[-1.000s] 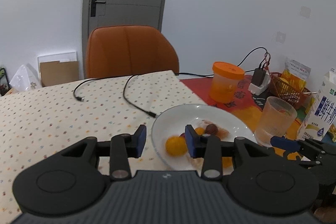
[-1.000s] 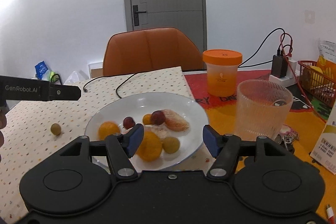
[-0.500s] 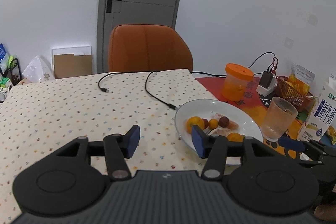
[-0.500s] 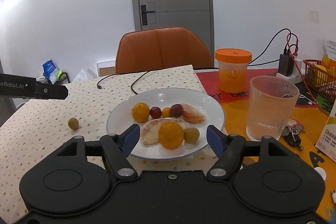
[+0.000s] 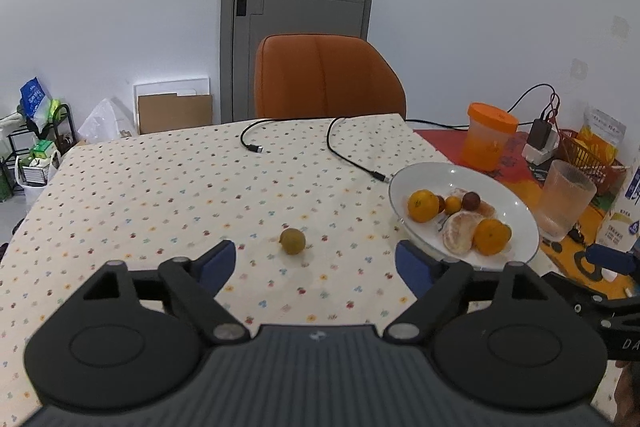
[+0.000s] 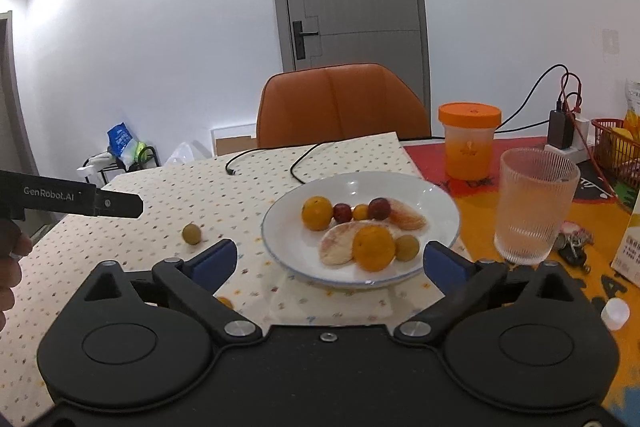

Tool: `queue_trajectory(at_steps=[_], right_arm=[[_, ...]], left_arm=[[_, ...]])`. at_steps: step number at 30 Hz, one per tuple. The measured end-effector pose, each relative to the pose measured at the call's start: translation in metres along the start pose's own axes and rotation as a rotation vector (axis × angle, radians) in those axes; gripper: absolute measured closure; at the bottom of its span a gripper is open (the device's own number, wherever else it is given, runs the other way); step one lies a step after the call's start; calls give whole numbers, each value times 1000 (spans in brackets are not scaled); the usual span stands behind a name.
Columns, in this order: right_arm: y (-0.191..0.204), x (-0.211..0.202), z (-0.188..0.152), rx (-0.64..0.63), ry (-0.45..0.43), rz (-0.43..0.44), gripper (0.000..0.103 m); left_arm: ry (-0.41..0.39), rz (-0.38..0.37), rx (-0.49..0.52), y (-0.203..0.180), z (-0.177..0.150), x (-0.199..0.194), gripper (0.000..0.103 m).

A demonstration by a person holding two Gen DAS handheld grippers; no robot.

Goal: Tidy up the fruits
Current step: 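Move both grippers back toward the green plum and kumquat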

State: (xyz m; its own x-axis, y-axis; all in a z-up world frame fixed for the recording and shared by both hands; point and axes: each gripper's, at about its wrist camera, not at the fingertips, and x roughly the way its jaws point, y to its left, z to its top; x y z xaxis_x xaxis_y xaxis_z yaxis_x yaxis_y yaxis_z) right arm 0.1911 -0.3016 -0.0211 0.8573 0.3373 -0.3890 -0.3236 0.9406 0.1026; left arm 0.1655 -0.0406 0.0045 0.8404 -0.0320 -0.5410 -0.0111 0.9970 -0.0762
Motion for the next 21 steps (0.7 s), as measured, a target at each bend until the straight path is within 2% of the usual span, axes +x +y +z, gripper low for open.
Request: queue_trajectory(at_steps=[8, 16, 19, 21], right_arm=[[16, 3, -13, -17, 44, 24, 0], [34, 14, -25, -30, 65, 89, 0], [40, 21, -26, -33, 77, 103, 6], [41, 26, -26, -25, 93, 126, 13]], left_arm=[[49, 18, 5, 13, -21, 4, 15], [65, 43, -13, 34, -29, 9, 15], [67, 39, -23, 40, -30, 12, 15], [71, 41, -29, 43, -30, 15, 15]])
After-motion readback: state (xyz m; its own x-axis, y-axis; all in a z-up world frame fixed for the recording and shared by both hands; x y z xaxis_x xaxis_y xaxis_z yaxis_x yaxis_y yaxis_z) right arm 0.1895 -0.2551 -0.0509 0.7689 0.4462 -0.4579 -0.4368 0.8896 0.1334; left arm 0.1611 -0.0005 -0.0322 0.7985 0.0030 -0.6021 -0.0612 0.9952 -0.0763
